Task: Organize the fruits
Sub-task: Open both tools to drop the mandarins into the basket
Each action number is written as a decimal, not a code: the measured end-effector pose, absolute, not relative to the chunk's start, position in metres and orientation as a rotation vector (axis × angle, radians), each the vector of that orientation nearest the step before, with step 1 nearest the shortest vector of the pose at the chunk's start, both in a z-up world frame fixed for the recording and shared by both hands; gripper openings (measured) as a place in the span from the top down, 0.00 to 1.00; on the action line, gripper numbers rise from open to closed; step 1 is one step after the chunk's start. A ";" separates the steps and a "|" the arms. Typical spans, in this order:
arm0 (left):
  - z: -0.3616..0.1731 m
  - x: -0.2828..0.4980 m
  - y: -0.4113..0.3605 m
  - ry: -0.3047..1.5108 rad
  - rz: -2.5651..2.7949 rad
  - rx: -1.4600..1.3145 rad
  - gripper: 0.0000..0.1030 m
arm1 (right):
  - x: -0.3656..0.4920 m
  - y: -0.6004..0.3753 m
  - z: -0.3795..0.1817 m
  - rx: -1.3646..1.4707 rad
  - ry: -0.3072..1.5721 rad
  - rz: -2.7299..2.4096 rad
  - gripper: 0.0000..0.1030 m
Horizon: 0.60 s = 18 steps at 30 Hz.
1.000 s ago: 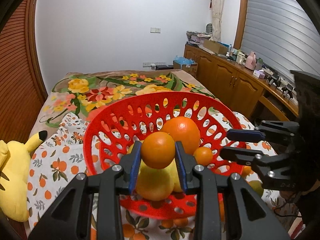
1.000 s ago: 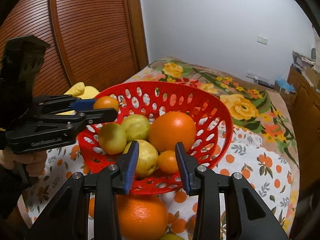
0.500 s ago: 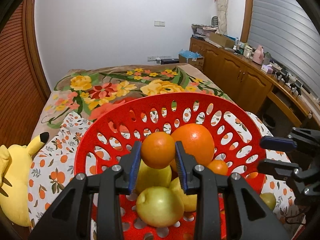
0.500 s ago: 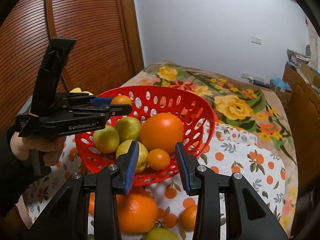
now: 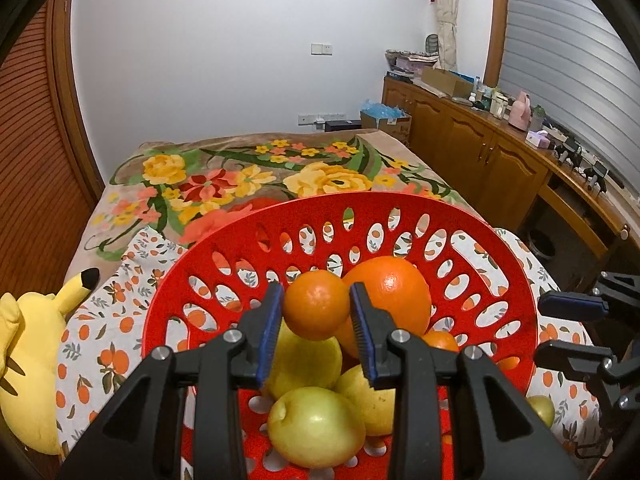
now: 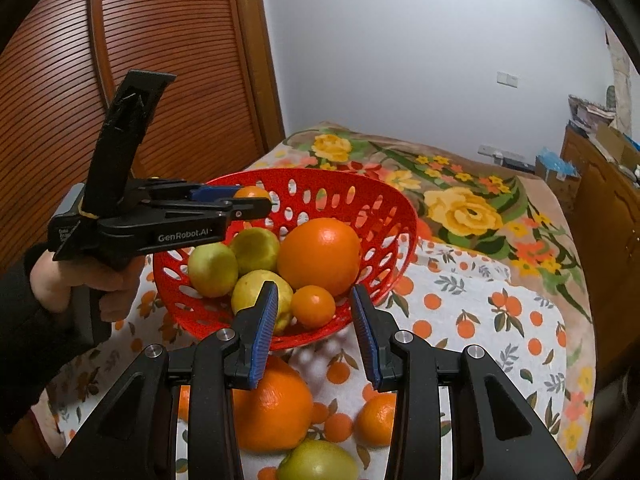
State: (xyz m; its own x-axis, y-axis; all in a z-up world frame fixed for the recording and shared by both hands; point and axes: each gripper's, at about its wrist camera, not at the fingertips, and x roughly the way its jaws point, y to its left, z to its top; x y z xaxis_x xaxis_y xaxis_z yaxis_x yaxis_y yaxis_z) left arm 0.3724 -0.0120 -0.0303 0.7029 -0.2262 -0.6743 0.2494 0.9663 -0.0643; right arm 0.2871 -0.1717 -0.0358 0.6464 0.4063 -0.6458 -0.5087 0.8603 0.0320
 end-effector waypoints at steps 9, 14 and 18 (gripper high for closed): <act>-0.022 0.342 -0.007 0.696 -0.278 0.001 0.50 | 0.273 -0.188 -0.038 -0.122 0.696 0.496 0.64; -0.019 0.308 -0.004 0.674 -0.292 -0.018 0.49 | 0.260 -0.194 -0.036 -0.109 0.691 0.482 0.63; -0.016 0.284 -0.001 0.662 -0.292 -0.019 0.48 | 0.249 -0.197 -0.034 -0.108 0.687 0.474 0.63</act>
